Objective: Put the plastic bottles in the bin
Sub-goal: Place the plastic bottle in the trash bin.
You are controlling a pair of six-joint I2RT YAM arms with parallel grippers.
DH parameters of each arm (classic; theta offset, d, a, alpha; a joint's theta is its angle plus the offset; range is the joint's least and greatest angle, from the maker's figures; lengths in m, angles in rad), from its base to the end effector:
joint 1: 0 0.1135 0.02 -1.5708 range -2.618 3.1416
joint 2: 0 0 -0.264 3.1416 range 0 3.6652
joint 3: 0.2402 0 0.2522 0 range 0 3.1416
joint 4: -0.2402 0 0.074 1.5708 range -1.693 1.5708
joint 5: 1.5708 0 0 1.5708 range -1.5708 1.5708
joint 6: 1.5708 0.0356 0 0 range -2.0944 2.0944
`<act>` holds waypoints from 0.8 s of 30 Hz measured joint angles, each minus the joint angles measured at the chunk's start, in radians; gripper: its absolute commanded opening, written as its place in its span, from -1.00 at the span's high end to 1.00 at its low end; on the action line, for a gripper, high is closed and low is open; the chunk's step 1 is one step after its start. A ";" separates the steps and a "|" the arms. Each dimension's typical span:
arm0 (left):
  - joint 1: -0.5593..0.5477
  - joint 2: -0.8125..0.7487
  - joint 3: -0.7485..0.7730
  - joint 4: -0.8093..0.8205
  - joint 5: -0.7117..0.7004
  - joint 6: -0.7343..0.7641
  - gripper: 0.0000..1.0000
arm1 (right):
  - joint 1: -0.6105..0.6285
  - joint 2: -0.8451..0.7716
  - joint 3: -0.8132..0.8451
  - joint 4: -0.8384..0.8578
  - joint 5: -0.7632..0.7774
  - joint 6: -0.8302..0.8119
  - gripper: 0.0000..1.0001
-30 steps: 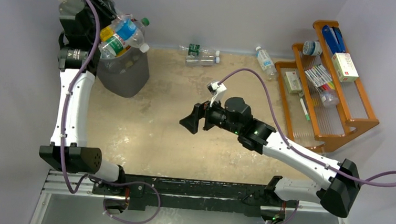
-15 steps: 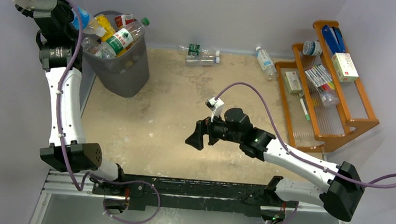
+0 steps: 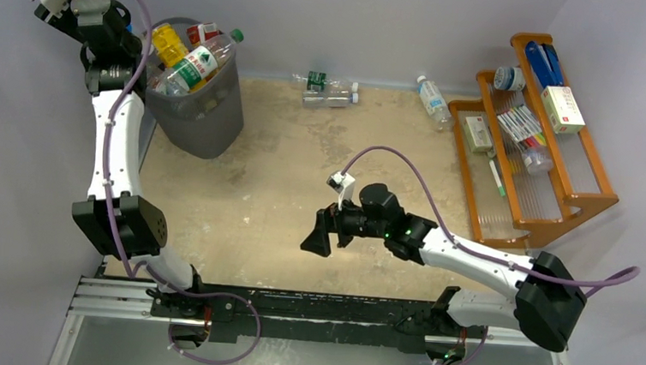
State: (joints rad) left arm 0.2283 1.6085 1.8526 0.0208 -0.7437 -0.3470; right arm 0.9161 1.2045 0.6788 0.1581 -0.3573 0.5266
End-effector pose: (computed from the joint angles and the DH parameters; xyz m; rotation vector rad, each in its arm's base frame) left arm 0.3353 0.1027 0.5210 -0.9550 1.0065 0.3854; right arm 0.1531 0.2199 0.2504 -0.6715 2.0395 1.2550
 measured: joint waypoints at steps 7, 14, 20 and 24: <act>0.000 0.037 -0.067 0.131 -0.051 0.030 0.35 | 0.000 0.064 -0.020 0.071 -0.042 0.013 -1.00; 0.001 0.058 -0.172 0.299 -0.079 0.035 0.35 | 0.000 0.075 -0.021 0.097 -0.051 0.018 -1.00; 0.001 0.098 -0.253 0.432 -0.065 0.025 0.35 | 0.000 0.112 -0.023 0.126 -0.054 0.025 -1.00; 0.001 0.115 -0.294 0.509 -0.045 0.009 0.33 | 0.000 0.124 -0.032 0.138 -0.054 0.032 -1.00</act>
State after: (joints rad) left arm 0.2291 1.7233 1.5585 0.5297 -0.7887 -0.3378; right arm 0.9161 1.3285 0.6472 0.2962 -0.4114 0.5591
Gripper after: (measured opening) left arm 0.425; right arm 0.998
